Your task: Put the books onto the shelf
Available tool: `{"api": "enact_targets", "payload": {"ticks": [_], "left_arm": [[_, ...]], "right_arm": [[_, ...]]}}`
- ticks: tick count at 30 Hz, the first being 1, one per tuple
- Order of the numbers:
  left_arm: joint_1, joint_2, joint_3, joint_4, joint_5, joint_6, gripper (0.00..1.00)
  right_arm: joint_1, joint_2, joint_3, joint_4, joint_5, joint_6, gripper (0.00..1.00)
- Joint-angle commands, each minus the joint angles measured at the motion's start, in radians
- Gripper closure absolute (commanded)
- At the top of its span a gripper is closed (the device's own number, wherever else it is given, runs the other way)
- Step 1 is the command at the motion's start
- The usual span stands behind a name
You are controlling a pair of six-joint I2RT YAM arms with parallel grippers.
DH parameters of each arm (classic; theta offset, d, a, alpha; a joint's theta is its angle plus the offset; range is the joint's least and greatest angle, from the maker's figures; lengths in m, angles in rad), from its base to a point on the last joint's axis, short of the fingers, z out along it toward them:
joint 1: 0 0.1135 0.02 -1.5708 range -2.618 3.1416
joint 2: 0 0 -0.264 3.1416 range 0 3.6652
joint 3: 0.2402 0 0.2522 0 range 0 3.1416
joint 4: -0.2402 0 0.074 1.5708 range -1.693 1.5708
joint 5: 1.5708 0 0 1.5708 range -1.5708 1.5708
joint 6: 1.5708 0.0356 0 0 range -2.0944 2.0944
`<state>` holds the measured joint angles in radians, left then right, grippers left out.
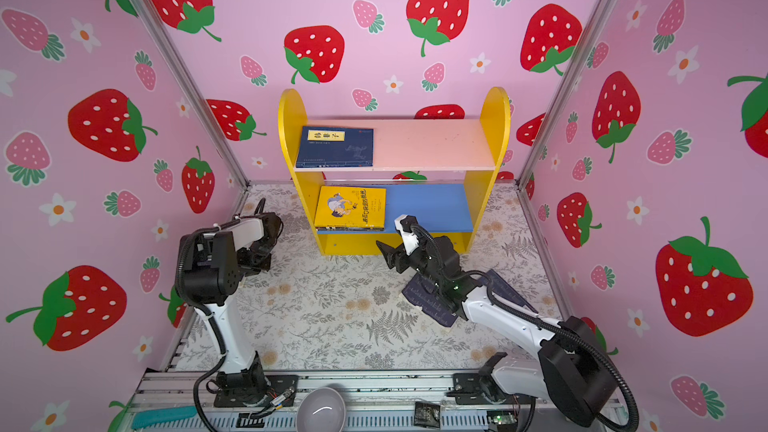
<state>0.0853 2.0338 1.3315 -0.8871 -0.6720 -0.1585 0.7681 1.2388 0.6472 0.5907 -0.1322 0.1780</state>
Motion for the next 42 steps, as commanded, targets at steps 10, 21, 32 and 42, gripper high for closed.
{"api": "enact_targets", "payload": {"ticks": [10, 21, 32, 42], "left_arm": [[0.006, -0.057, -0.008, -0.019, -0.068, -0.007, 1.0], [-0.099, -0.238, -0.014, -0.122, -0.013, -0.114, 1.0], [-0.347, -0.498, -0.126, -0.296, 0.09, -0.355, 1.0], [-0.634, -0.823, -0.199, -0.371, 0.252, -0.518, 1.0]], "right_arm": [[-0.006, -0.028, -0.015, 0.039, 0.013, -0.009, 0.27], [-0.008, -0.02, -0.016, 0.046, 0.011, -0.003, 0.27], [-0.009, -0.011, -0.016, 0.061, -0.016, 0.021, 0.27], [-0.009, 0.029, 0.02, 0.068, -0.096, 0.116, 0.21]]}}
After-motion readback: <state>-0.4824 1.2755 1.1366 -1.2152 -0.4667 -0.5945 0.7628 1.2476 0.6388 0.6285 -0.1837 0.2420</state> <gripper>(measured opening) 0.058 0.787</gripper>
